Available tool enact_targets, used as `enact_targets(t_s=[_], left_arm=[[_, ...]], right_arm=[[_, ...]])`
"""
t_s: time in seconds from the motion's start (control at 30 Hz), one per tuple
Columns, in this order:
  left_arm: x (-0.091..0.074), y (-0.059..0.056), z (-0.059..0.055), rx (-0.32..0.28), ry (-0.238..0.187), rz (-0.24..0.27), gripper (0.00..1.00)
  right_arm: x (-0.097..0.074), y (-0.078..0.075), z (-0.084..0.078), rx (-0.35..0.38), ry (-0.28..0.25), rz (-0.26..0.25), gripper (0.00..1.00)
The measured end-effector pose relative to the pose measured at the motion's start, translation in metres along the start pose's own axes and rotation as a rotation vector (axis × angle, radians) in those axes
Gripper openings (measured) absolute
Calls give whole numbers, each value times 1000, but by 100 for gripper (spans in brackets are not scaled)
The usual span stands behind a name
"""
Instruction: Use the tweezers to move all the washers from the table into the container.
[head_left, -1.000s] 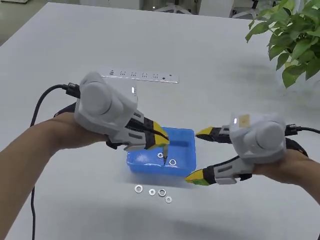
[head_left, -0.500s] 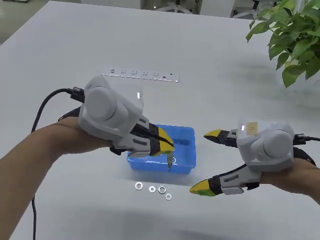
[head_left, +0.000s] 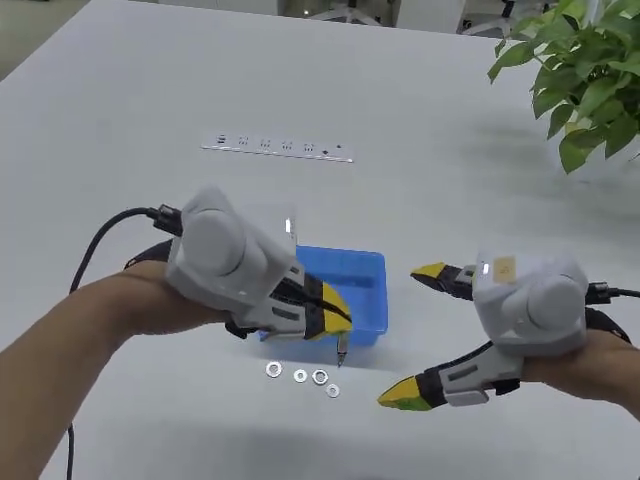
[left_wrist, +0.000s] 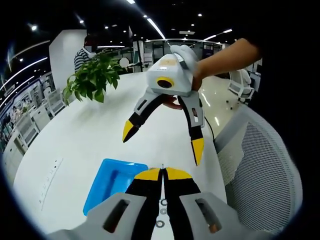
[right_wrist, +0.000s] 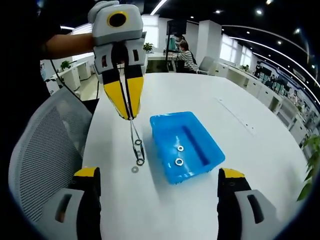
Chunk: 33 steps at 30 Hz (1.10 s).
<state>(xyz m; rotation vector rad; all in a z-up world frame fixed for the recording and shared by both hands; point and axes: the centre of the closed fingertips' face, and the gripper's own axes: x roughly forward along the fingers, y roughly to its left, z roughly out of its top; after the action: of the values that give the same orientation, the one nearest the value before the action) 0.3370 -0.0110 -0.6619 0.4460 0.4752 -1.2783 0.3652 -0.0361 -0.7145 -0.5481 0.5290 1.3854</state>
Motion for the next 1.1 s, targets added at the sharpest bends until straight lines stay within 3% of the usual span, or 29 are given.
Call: enact_targets(t_s=[0.4, 1.1], left_arm=[[7, -12, -12, -13, 9, -19, 5], [15, -19, -26, -31, 20, -38, 5]], right_arm=[[4, 8, -2, 6, 2, 18, 100], [12, 22, -2, 1, 17, 63, 97]])
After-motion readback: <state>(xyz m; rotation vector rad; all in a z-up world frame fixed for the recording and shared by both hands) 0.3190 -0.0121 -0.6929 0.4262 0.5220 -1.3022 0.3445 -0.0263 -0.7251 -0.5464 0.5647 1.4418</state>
